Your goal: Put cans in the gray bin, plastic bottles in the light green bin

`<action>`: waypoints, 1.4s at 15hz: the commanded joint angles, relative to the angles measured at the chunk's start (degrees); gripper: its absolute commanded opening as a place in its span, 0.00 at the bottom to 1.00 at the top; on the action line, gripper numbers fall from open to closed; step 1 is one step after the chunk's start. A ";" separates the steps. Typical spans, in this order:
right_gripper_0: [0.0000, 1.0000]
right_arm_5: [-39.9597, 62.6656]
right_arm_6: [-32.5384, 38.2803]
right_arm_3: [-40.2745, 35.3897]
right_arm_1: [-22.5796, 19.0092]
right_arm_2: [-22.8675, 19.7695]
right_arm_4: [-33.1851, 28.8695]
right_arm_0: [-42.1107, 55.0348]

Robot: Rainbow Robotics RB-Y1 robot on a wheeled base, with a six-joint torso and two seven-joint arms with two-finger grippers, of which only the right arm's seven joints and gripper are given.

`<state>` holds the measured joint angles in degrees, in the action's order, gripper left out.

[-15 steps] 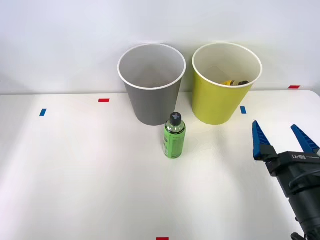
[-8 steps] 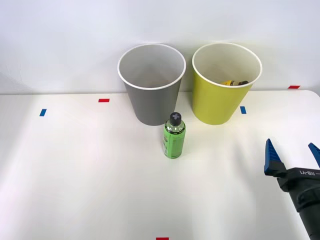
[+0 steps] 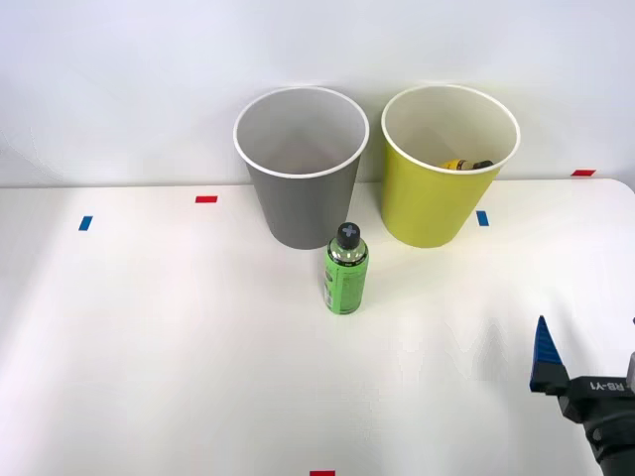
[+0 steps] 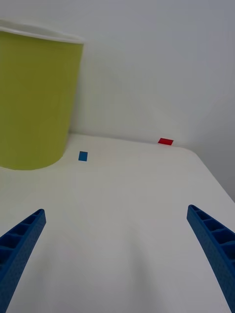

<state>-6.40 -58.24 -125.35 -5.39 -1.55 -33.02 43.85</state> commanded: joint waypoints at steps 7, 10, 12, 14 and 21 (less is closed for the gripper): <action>1.00 -10.74 -24.64 6.61 1.97 1.02 18.61 2.65; 1.00 -10.56 -23.76 6.61 4.34 2.60 17.55 4.23; 1.00 -10.65 -22.80 6.61 4.87 3.92 17.55 5.37; 1.00 -10.82 -21.83 6.70 4.16 4.62 17.55 6.25; 1.00 -13.90 -11.28 6.70 -2.52 11.57 17.55 10.91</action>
<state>-19.67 -70.11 -118.67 -7.59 9.15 -15.45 54.18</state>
